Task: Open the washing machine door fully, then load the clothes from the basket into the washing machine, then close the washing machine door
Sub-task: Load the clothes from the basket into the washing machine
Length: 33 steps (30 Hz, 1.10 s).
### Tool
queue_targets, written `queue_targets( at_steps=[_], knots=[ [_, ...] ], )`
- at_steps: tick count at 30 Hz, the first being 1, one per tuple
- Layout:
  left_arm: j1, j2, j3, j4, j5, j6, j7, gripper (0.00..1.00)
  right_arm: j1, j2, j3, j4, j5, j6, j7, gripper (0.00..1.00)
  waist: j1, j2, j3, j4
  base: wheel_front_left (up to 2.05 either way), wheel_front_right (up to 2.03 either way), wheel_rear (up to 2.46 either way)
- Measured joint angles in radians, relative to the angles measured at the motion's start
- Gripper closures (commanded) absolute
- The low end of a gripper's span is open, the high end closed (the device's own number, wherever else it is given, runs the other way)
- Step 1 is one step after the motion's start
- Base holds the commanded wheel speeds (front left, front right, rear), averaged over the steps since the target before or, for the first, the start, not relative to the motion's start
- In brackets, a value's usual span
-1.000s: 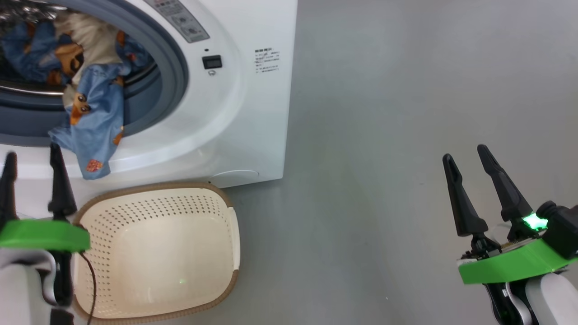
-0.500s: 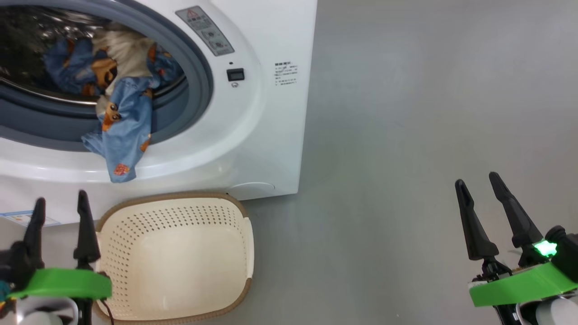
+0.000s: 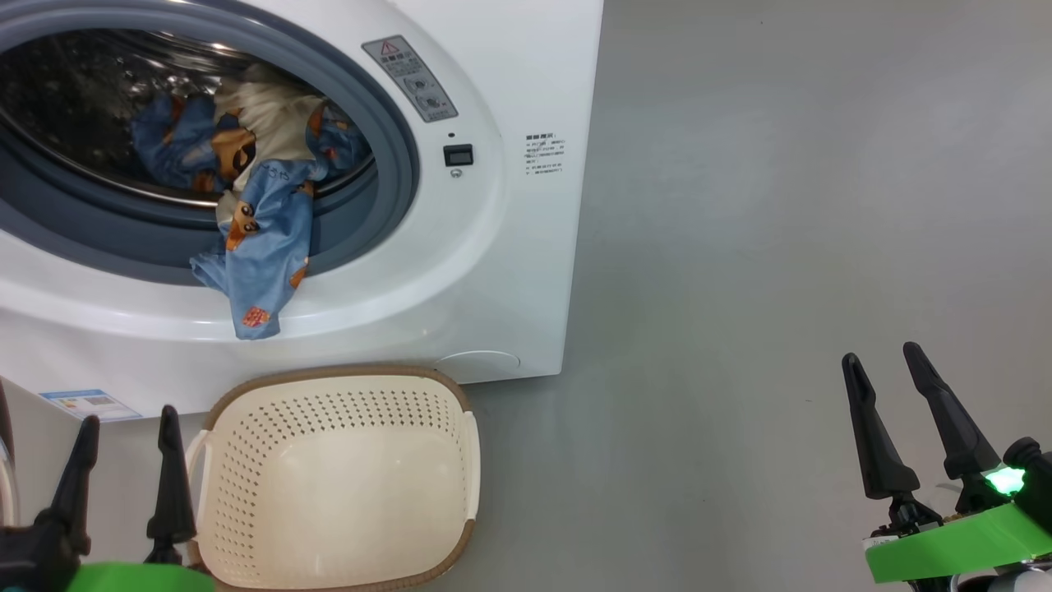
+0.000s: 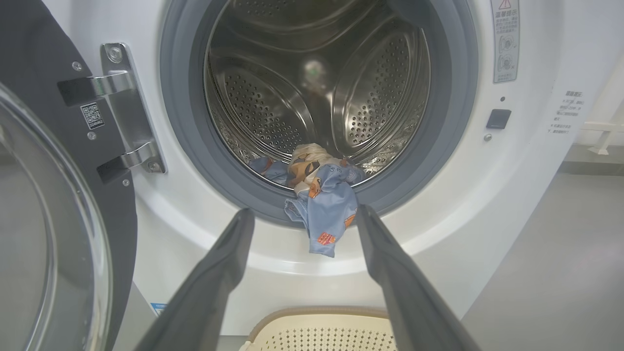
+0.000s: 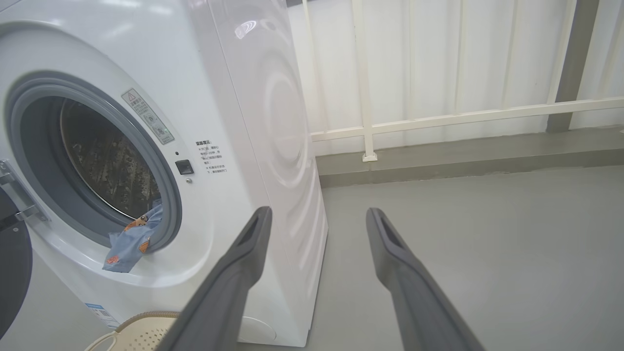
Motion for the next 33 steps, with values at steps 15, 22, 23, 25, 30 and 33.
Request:
queue_targets(
  at_steps=[15,22,23,25,30,33],
  knots=[
    [0.056,-0.012,0.016,-0.058,0.009,0.000,0.000,0.00,0.006,0.000,-0.002,-0.006,0.000,0.000,0.000,0.00,0.0000,0.0000,-0.003,0.006,0.00,0.00,0.00],
    [0.056,-0.015,0.017,-0.060,0.010,0.000,0.000,0.00,0.006,0.000,-0.001,-0.008,0.000,0.000,0.000,0.00,0.0000,0.0000,0.009,0.000,0.00,0.00,0.00],
    [0.056,-0.015,0.017,-0.060,0.010,0.000,0.000,0.00,0.005,0.000,-0.001,-0.008,0.000,0.000,0.000,0.00,0.0000,0.0000,0.012,0.000,0.00,0.00,0.00],
    [0.056,-0.015,0.017,-0.060,0.010,0.000,0.000,0.00,0.005,0.000,-0.001,-0.008,0.000,0.000,0.000,0.00,0.0000,0.0000,0.016,-0.001,0.00,0.00,0.00],
    [0.055,-0.016,0.015,-0.059,0.010,0.000,0.000,0.00,0.005,0.002,-0.001,-0.009,0.000,0.000,0.000,0.00,0.0000,0.0000,0.025,0.001,0.00,0.00,0.00],
    [0.042,-0.015,0.008,-0.046,0.009,0.000,0.000,0.00,0.001,0.007,-0.001,-0.011,0.000,0.000,0.000,0.00,0.0001,0.0000,0.041,0.001,0.00,0.00,0.00]
  ],
)
